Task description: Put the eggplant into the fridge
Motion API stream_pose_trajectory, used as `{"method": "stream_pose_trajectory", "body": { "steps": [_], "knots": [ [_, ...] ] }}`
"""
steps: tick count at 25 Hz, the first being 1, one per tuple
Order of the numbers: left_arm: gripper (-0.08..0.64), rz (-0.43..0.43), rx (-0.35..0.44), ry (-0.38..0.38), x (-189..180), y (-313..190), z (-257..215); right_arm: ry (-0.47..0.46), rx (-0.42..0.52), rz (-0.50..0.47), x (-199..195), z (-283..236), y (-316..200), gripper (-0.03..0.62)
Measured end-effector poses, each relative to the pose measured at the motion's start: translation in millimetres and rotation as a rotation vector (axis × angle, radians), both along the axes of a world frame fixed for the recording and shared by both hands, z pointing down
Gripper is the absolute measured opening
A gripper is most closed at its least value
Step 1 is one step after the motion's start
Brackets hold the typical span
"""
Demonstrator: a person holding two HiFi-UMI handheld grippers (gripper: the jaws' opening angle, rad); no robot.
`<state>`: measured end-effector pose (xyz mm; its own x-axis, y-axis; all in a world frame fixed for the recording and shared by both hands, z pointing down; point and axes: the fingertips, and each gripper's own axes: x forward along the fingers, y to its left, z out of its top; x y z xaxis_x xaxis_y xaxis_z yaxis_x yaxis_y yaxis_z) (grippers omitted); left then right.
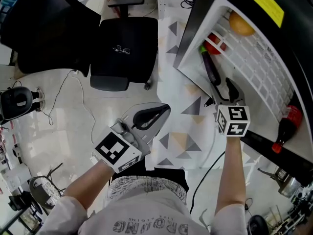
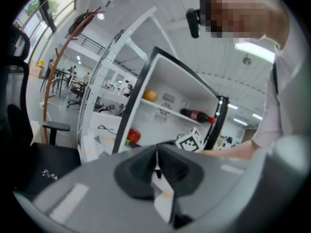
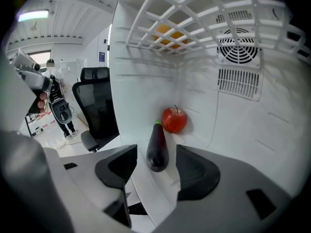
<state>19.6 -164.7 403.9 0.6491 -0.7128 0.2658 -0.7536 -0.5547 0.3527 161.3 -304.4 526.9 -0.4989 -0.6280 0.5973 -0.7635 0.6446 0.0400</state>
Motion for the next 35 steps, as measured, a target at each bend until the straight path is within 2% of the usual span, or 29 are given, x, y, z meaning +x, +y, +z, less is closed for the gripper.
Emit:
{"method": "stream_pose_trajectory", "body": {
  "steps": [7,16,26,35],
  "knots": [
    [0.012,0.033,0.023,-0.010,1,6,-14,-0.039,0.037,0.031,4,-31,20,0.228],
    [0.012,0.077,0.075,-0.041,-6,19,-38,-0.104,0.081,0.083,-3,-71,52,0.145],
    [0.012,0.143,0.168,-0.074,-6,34,-75,-0.169,0.153,0.125,-12,-133,97,0.080],
    [0.012,0.176,0.216,-0.092,-11,46,-97,-0.210,0.219,0.161,-18,-177,137,0.022]
  ]
}}
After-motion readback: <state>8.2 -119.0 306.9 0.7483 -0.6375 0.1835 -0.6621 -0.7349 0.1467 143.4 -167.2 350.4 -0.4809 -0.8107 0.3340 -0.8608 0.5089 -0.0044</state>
